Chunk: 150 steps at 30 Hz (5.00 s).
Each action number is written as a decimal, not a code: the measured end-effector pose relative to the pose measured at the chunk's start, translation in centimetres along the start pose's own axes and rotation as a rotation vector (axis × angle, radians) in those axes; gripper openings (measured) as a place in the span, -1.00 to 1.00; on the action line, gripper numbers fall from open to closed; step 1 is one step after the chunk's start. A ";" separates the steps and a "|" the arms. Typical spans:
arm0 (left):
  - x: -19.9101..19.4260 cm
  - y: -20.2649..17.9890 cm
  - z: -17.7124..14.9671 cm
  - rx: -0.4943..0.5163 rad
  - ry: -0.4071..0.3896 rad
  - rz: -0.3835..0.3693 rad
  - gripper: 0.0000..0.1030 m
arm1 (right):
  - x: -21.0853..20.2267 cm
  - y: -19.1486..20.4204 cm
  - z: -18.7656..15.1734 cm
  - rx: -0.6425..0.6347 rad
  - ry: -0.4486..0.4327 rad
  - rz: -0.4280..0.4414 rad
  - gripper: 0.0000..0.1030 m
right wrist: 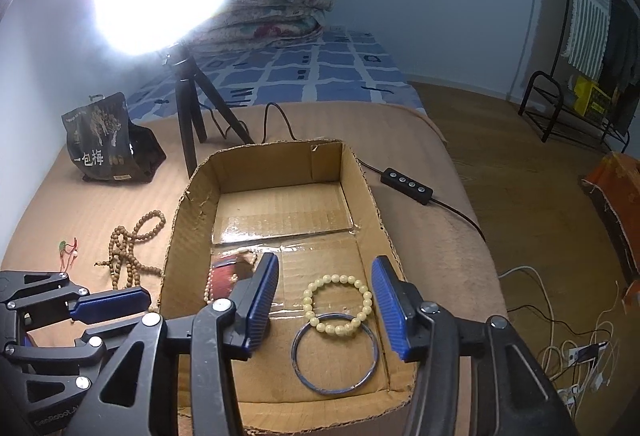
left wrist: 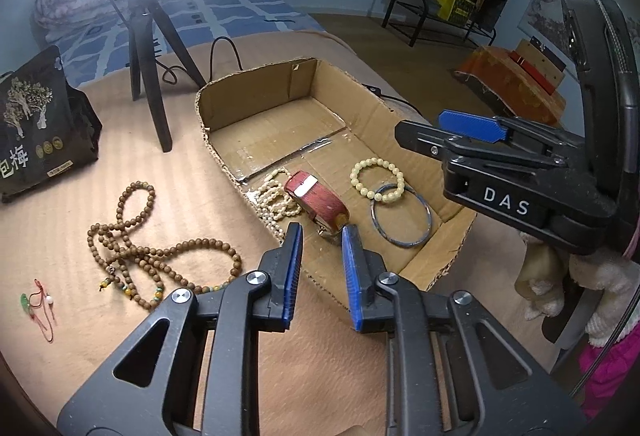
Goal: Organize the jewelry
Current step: 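Withdraw both open tools from the box, then move the left tool to the green jade pendant while the right tool approaches the wooden bead necklace, then grasp the jade pendant with the left tool while the right tool grasps the wooden bead necklace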
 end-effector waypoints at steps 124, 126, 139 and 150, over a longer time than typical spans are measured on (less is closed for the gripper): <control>-4.4 31.3 -6.0 -0.294 -0.086 0.325 -0.72 | 15.0 23.6 3.2 -0.311 0.196 0.230 0.97; -4.4 31.3 -6.0 -0.296 -0.087 0.321 -0.72 | 15.1 23.6 3.3 -0.308 0.191 0.241 0.87; -5.3 31.5 -6.4 -0.304 -0.089 0.309 -0.73 | 14.3 24.8 3.7 -0.320 0.169 0.267 -0.74; -8.3 31.0 -6.8 -0.293 -0.136 0.325 -0.73 | 11.4 25.3 2.8 -0.304 0.145 0.279 -0.78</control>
Point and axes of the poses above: each gripper's, at about its wrist camera, not at the fingertips, and x roughly the way its jaws point, y to its left, z to its top, the point moved 1 cm from there along x, roughly the way its jaws point, and after that the axes turned 10 degrees about -x, right-handed, at the moved point
